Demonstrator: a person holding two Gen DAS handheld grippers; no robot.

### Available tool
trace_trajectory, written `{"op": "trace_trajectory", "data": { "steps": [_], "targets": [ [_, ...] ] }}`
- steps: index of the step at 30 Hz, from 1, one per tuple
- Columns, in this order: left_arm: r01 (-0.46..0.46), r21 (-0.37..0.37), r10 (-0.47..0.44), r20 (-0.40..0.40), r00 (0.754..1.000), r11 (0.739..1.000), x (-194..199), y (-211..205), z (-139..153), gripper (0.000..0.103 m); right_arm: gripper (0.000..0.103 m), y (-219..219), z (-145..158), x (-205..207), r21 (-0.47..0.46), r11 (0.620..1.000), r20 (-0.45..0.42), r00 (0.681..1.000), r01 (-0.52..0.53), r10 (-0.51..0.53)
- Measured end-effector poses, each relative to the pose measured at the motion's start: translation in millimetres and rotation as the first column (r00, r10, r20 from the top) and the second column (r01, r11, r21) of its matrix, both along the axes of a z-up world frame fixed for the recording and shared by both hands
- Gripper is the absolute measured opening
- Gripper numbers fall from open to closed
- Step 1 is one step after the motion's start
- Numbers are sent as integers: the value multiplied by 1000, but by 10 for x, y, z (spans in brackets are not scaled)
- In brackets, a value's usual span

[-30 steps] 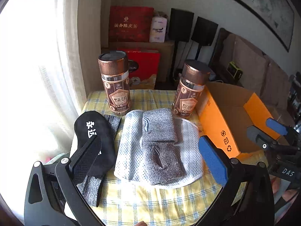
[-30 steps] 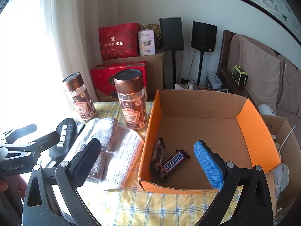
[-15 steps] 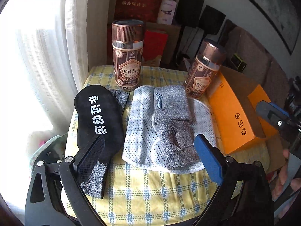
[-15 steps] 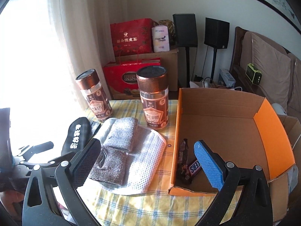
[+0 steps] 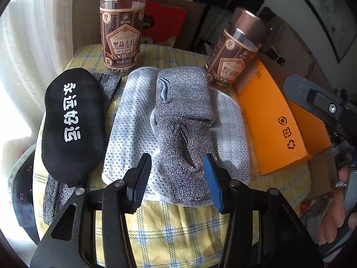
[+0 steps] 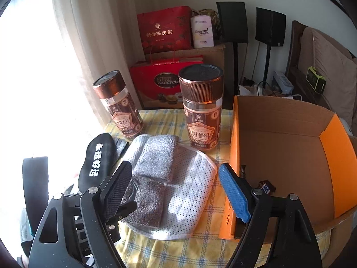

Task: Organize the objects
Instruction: 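Grasp one grey sock with the left tool while the right tool grasps the other sock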

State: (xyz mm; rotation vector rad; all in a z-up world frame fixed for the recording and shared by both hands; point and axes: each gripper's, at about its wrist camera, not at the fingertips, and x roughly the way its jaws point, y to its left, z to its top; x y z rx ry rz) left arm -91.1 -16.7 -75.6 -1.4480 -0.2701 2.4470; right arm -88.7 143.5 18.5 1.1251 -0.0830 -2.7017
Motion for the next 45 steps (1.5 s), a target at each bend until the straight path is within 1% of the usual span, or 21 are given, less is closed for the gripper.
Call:
{"op": "trace_trajectory", "data": {
  "steps": [3, 4, 5, 6, 8, 9, 12, 18, 20, 22, 24, 28, 31, 35, 36, 40, 42, 45],
  "targets": [
    [5, -5, -5, 1, 1000, 1000, -31, 36, -17, 31, 81, -67, -21, -54, 12, 1000, 7, 1000, -11, 11],
    [4, -5, -4, 0, 1000, 1000, -40, 42, -25, 29, 80, -87, -31, -76, 13, 1000, 12, 1000, -16, 15],
    [1, -4, -1, -2, 1000, 1000, -47, 44, -30, 24, 77, -106, -43, -101, 14, 1000, 18, 1000, -18, 17],
    [-3, -3, 3, -6, 1000, 1000, -51, 41, -27, 19, 72, -121, -56, -130, 14, 1000, 26, 999, -19, 18],
    [-2, 21, 2, -15, 1000, 1000, -43, 18, -6, 17, 64, -149, -94, -179, 7, 1000, 47, 999, -24, 23],
    [-1, 28, 2, -22, 1000, 1000, -34, 2, 14, 16, 62, -159, -113, -202, 4, 1000, 55, 998, -26, 26],
    [-4, 30, 5, -50, 999, 1000, 19, -66, 90, 14, 61, -189, -170, -244, 3, 1000, 72, 997, -30, 30],
    [-55, 46, 60, -109, 992, 997, 120, -393, 327, 13, 61, -258, -273, -350, -4, 999, 98, 995, -33, 33],
    [-74, 53, 80, -121, 989, 996, 125, -503, 394, 13, 63, -297, -328, -413, -6, 999, 110, 993, -31, 32],
    [-96, 49, 102, -137, 985, 994, 131, -594, 451, 13, 64, -352, -392, -476, 7, 1000, 122, 992, -25, 24],
    [-113, 43, 119, -149, 982, 993, 126, -668, 485, 13, 70, -415, -455, -531, 16, 1000, 127, 992, -24, 22],
    [-145, 49, 151, -149, 977, 988, 129, -801, 476, 13, 74, -535, -583, -645, 49, 999, 130, 992, -11, 5],
    [-159, 52, 165, -144, 976, 986, 135, -867, 449, 13, 75, -608, -690, -731, 65, 998, 143, 990, -7, -2],
    [-165, 57, 172, -133, 976, 985, 137, -917, 408, 13, 75, -670, -834, -823, 130, 991, 167, 985, 17, -39],
    [-166, 60, 172, -130, 976, 984, 132, -923, 400, 13, 75, -677, -865, -840, 131, 991, 176, 984, 15, -38],
    [-167, 67, 174, -127, 976, 984, 139, -933, 387, 13, 75, -684, -911, -858, 123, 992, 187, 982, 7, -30],
    [-167, 69, 174, -126, 977, 984, 136, -925, 386, 13, 80, -712, -903, -854, 116, 993, 186, 982, -2, -20],
    [-164, 71, 171, -124, 977, 984, 143, -908, 387, 13, 81, -772, -919, -840, 157, 988, 172, 985, -12, -15]
  ]
}}
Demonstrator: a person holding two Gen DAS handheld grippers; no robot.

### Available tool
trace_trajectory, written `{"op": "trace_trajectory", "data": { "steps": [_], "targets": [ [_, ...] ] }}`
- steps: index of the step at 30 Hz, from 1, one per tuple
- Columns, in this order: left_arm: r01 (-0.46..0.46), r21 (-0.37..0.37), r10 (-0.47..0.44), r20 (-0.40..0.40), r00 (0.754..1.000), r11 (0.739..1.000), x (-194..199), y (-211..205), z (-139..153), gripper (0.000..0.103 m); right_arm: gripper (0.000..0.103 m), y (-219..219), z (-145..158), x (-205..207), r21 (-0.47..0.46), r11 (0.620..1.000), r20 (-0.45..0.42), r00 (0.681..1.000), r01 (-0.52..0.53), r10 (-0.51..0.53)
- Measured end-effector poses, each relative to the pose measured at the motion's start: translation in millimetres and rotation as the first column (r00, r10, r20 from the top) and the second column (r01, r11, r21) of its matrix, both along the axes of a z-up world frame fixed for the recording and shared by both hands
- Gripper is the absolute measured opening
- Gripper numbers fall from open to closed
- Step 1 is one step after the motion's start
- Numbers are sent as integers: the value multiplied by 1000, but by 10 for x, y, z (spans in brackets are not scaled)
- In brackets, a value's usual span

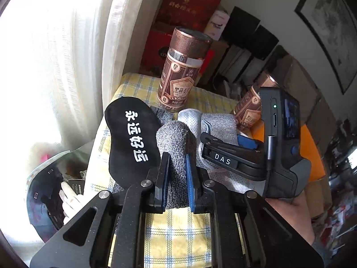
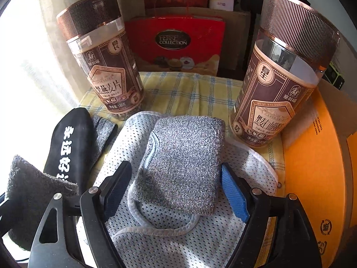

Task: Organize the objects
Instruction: 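Grasp one grey sock with the left tool while the right tool grasps the other sock, then lift both grey socks and carry them over the orange box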

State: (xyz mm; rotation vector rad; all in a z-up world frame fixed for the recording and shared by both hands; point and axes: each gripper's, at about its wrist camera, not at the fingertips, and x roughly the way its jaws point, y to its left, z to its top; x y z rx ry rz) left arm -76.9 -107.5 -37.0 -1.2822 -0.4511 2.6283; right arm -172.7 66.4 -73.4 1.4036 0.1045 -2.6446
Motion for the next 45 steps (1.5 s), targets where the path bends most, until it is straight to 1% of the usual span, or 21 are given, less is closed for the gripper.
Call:
{"op": "trace_trajectory", "data": {
  "steps": [1, 2, 4, 6, 7, 8, 9, 10, 13, 16, 20, 22, 25, 29, 32, 36, 40, 45],
  "targets": [
    [1, 0, -1, 1, 1000, 1000, 2, 9, 1, 13, 80, -14, -20, -8, 17, 1000, 1, 1000, -3, 3],
    [2, 1, -2, 0, 1000, 1000, 7, 18, 4, 13, 75, -17, -42, -17, 28, 1000, 5, 1000, -2, 2],
    [5, 1, -5, -1, 1000, 1000, 11, 31, 12, 13, 70, 7, -67, -27, 13, 1000, 13, 1000, -4, 4],
    [8, 0, -8, -3, 1000, 1000, 15, 44, 21, 13, 61, 57, -47, -20, -9, 1000, 11, 1000, 3, -3],
    [9, 0, -9, -3, 1000, 1000, 16, 51, 27, 13, 58, 83, -26, -12, -21, 1000, 8, 1000, 4, -4],
    [11, 2, -11, -4, 1000, 1000, 18, 58, 32, 13, 47, 106, -1, -1, -32, 1000, 3, 1000, 1, -1],
    [12, 4, -12, -5, 1000, 1000, 20, 64, 37, 13, 30, 121, 26, 5, -43, 999, 1, 1000, -9, 9],
    [13, 6, -13, -5, 1000, 1000, 20, 73, 41, 13, 26, 134, 48, 12, -59, 998, 4, 1000, -20, 20],
    [19, 6, -19, -9, 1000, 1000, 30, 107, 66, 13, 25, 140, 137, 50, -53, 998, -15, 999, -33, 32],
    [26, 6, -26, -16, 1000, 1000, 40, 141, 100, 13, 21, 134, 266, 137, -64, 997, -38, 998, -43, 40],
    [41, 12, -40, -26, 999, 999, 43, 205, 168, 13, 21, 211, 416, 265, -84, 995, -48, 997, -59, 55],
    [54, 16, -53, -33, 998, 998, 42, 259, 210, 13, 21, 317, 512, 409, -95, 994, -55, 997, -63, 58],
    [77, 25, -76, -50, 996, 997, 55, 362, 293, 13, 21, 343, 641, 461, -122, 990, -66, 996, -67, 59],
    [112, 38, -109, -72, 991, 993, 62, 519, 408, 13, 21, 489, 838, 569, -136, 989, -99, 994, -62, 49],
    [143, 50, -138, -85, 987, 988, 64, 681, 505, 13, 21, 645, 984, 656, -140, 989, -120, 992, -47, 30],
    [191, 48, -185, -108, 977, 980, 69, 950, 620, 13, 21, 943, 1169, 808, -141, 990, -142, 990, -11, -10],
    [237, 57, -229, -118, 966, 970, 55, 1215, 685, 13, 21, 1240, 1244, 899, -144, 989, -150, 987, 38, -60],
    [295, 93, -284, -112, 952, 951, 20, 1538, 710, 13, 21, 1598, 1280, 973, -143, 984, -153, 980, 102, -124]
  ]
}}
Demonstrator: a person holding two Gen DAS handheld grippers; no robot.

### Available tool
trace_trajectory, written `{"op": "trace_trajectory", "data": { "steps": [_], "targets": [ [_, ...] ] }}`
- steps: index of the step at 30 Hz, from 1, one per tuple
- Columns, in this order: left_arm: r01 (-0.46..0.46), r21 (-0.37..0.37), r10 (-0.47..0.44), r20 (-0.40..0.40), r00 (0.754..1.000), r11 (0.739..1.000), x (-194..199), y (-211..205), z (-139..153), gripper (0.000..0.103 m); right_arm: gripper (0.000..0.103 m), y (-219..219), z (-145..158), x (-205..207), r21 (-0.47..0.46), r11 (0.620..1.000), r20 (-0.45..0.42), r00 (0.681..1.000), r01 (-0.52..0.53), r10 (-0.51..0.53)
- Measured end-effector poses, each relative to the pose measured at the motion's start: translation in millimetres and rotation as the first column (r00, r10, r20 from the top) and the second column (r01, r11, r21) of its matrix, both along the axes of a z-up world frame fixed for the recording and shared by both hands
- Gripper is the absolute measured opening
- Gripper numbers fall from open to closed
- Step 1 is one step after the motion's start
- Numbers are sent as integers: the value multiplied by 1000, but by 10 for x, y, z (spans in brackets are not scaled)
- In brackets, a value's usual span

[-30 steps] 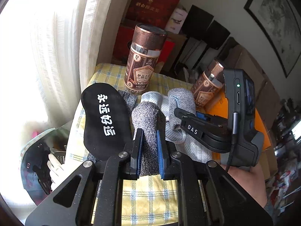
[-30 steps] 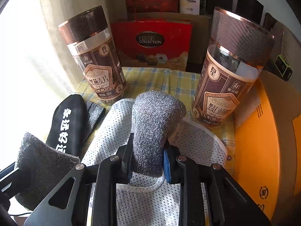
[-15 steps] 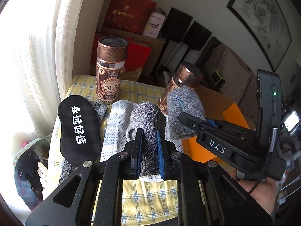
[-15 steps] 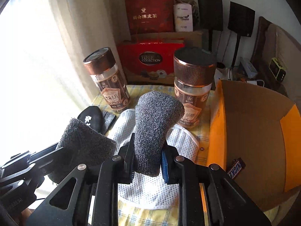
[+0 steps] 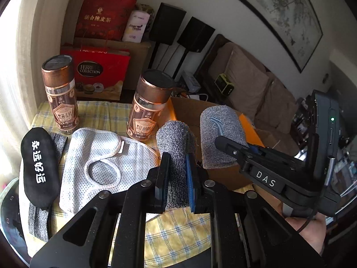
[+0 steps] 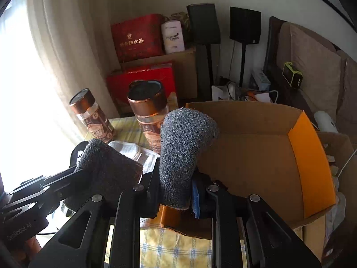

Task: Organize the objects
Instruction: 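Lift both grey socks and carry them over the orange box, then lower both socks into the box and open both tools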

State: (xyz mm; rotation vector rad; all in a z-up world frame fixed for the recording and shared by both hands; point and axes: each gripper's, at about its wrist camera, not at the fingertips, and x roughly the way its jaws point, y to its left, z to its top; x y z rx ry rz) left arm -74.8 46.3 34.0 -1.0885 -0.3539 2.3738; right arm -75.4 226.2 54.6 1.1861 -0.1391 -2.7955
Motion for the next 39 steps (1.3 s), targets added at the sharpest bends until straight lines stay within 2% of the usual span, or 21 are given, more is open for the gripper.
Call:
{"op": "trace_trajectory", "data": {
  "steps": [11, 15, 21, 34, 39],
  "targets": [
    [67, 32, -67, 9, 998, 997, -119, 653, -44, 13, 21, 629, -104, 128, 15, 992, 14, 992, 125, -125],
    [78, 37, -80, 32, 996, 996, -188, 887, -162, 13, 21, 831, -192, 155, 19, 987, 30, 987, 158, -159],
    [96, 1, -95, 83, 992, 995, -274, 1230, -424, 13, 22, 1059, -356, 160, 20, 982, 66, 979, 190, -191],
    [84, -33, -78, 156, 985, 996, -336, 1493, -787, 13, 25, 1194, -657, 89, -3, 981, 142, 971, 196, -193],
    [50, 8, -51, 165, 985, 999, -334, 1511, -798, 13, 25, 1207, -666, 90, 25, 979, 143, 968, 203, -205]
  ]
}}
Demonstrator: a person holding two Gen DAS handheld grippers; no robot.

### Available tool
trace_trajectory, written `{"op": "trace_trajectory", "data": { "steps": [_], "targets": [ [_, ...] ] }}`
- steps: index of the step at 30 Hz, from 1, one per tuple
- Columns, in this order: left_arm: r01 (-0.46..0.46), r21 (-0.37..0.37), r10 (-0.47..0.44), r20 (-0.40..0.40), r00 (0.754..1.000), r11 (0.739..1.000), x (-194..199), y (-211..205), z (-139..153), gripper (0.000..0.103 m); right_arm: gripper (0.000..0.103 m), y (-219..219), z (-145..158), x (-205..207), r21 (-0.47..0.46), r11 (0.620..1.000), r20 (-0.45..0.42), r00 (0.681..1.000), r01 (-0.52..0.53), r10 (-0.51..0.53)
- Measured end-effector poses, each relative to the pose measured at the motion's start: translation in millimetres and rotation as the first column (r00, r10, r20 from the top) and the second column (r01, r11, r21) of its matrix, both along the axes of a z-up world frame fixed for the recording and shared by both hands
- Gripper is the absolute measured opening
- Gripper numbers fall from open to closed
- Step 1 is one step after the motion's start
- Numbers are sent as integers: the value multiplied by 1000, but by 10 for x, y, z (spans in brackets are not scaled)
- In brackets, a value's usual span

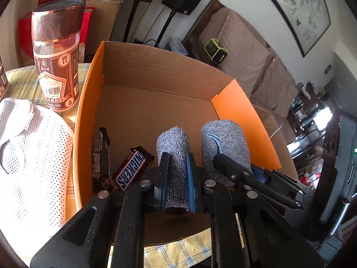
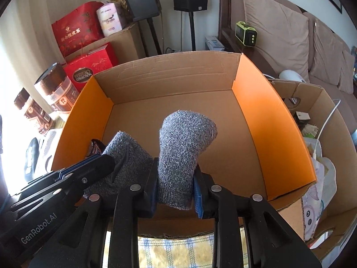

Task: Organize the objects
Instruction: 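Lower both socks into the box and open both tools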

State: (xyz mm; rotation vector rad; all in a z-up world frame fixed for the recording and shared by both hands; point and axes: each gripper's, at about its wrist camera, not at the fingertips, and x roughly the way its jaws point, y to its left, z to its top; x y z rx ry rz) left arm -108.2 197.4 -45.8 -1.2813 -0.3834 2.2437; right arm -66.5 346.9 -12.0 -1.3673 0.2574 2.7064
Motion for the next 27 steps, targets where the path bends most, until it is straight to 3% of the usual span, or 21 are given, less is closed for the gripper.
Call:
{"op": "trace_trajectory", "data": {
  "steps": [3, 6, 8, 9, 12, 19, 22, 24, 27],
  "targets": [
    [-28, 52, 27, 12, 1000, 998, -17, 16, 10, 14, 25, 69, 25, 6, -14, 1000, -6, 1000, 13, -13],
    [-41, 69, 39, 37, 999, 997, -41, 54, -28, 14, 33, 126, 39, 12, -39, 999, -10, 1000, 21, -22],
    [-45, 55, 43, 38, 998, 997, -26, 60, -58, 18, 39, 127, 45, 20, -16, 999, -8, 999, 33, -33],
    [-45, 40, 44, 27, 999, 998, -20, 66, -50, 25, 44, 124, 57, 29, 11, 999, -9, 999, 42, -42],
    [-26, -15, 26, -27, 999, 1000, 25, 86, 14, 34, 49, 88, 123, 70, 128, 990, -24, 998, 66, -64],
    [-7, -72, 2, -70, 998, 997, 68, -68, 175, 40, 52, 126, 199, 125, 110, 992, -55, 997, 68, -63],
    [-15, -90, 7, -83, 997, 996, 82, -186, 227, 52, 53, 92, 217, 134, 101, 993, -60, 997, 62, -56],
    [-21, -86, 13, -96, 995, 996, 98, -282, 272, 64, 58, 48, 245, 138, 101, 993, -68, 996, 58, -52],
    [-39, -96, 27, -119, 993, 995, 121, -409, 336, 73, 68, -34, 289, 146, 102, 994, -85, 996, 49, -40]
  ]
}}
